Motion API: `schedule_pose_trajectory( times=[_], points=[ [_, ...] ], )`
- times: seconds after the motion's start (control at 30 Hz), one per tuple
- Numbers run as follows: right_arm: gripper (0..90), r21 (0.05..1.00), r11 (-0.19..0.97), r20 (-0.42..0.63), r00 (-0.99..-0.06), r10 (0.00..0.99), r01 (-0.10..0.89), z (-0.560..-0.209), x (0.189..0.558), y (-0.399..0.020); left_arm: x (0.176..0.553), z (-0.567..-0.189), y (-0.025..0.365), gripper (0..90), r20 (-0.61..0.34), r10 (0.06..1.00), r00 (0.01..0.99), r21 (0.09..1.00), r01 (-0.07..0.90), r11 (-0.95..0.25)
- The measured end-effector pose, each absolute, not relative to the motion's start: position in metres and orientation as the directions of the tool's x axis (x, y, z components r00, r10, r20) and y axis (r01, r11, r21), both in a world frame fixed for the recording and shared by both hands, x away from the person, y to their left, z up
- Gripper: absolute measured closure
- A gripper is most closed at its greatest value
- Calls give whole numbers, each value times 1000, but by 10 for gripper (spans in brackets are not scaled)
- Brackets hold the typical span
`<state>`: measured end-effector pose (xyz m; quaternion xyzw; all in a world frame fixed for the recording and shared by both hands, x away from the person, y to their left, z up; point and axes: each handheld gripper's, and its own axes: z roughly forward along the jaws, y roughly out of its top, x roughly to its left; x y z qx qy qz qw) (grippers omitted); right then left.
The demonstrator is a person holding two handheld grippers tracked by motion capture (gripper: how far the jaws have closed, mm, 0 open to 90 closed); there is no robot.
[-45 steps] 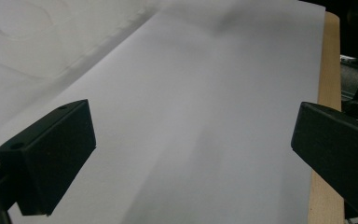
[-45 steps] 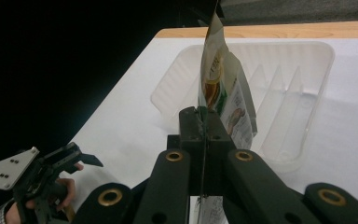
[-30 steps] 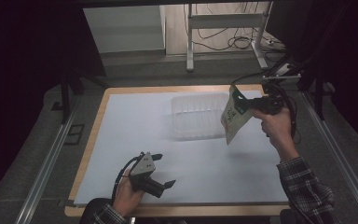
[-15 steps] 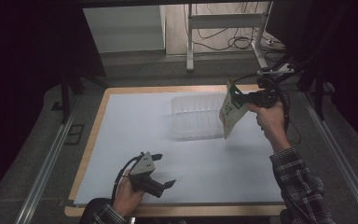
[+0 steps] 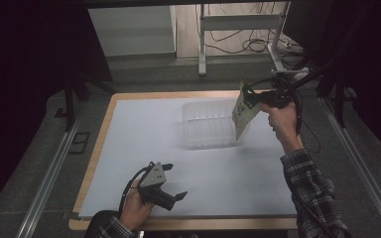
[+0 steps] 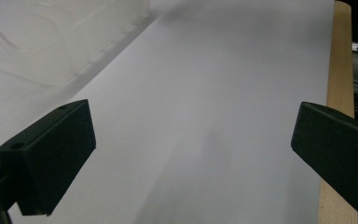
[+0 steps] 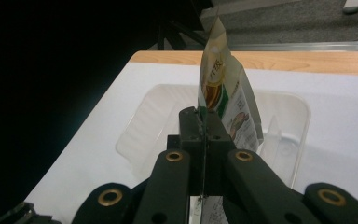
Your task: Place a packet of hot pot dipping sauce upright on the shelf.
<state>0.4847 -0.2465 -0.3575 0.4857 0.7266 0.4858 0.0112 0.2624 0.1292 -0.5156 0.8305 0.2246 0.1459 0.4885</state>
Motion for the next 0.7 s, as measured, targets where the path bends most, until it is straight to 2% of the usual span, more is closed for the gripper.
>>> schedule_pose_trajectory(
  times=[0.7],
  points=[
    [891,728,72,403,-510,760,682,-366,513,-228,262,-516,129,0,47,516,855,867,222,-446]
  ],
)
